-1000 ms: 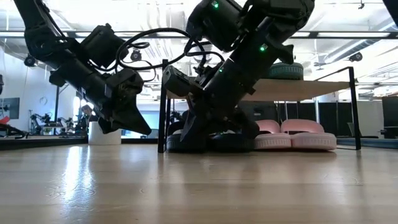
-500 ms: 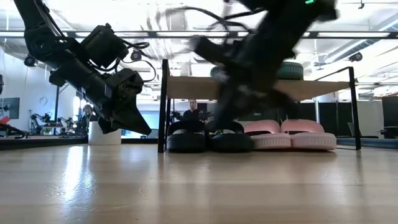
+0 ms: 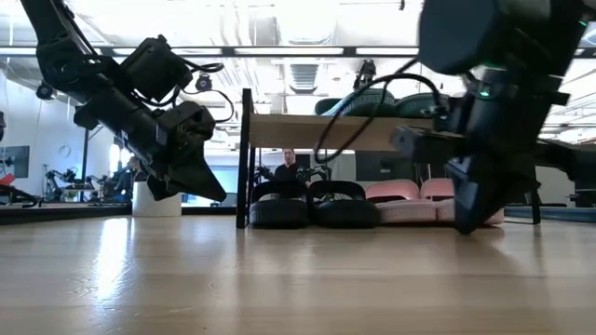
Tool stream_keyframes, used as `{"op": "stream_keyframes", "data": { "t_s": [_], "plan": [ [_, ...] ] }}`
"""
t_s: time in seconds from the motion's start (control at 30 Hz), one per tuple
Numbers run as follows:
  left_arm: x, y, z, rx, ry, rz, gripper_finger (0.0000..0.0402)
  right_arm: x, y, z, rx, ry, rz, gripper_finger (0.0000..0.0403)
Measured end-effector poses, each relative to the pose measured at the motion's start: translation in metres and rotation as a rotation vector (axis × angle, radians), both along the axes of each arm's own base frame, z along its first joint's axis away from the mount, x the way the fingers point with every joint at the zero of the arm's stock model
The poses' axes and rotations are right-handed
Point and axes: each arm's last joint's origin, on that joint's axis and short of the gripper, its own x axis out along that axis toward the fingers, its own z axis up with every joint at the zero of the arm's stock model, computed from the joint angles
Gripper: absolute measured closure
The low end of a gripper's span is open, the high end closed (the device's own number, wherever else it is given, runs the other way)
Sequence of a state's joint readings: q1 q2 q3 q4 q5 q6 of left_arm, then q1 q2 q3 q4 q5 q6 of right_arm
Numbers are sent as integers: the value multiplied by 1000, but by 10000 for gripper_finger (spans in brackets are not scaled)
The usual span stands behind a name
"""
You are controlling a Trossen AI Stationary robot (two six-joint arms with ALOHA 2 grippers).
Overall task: Pick and place slides into the shelf
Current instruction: Adjust the right pink slipper under the shelf
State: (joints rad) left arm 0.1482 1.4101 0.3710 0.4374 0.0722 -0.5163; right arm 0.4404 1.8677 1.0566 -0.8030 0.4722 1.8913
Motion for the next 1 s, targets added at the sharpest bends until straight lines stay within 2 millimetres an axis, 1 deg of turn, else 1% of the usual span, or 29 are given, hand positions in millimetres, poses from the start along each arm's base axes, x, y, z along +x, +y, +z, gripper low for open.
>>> {"op": "stream_keyframes", "data": {
  "t_s": [0.23,0.33,0.53,0.67,0.8,1.0],
  "plan": [
    [0,0,0,-1,0,-1,402,-28,-14,-5,-68,-40,-117,394],
    [0,0,0,-1,0,-1,402,-37,-22,-6,-85,-61,-156,394],
    [0,0,0,-1,1,-1,402,-54,-31,-13,-116,-54,-199,394],
    [0,0,-1,-2,2,-2,402,-60,-34,-16,-145,-78,-238,394],
    [0,0,-1,-2,2,-2,402,-60,-36,-17,-161,-86,-249,394],
    [-1,0,-1,-4,2,-5,402,-59,-39,-17,-197,-57,-186,394]
  ]
}}
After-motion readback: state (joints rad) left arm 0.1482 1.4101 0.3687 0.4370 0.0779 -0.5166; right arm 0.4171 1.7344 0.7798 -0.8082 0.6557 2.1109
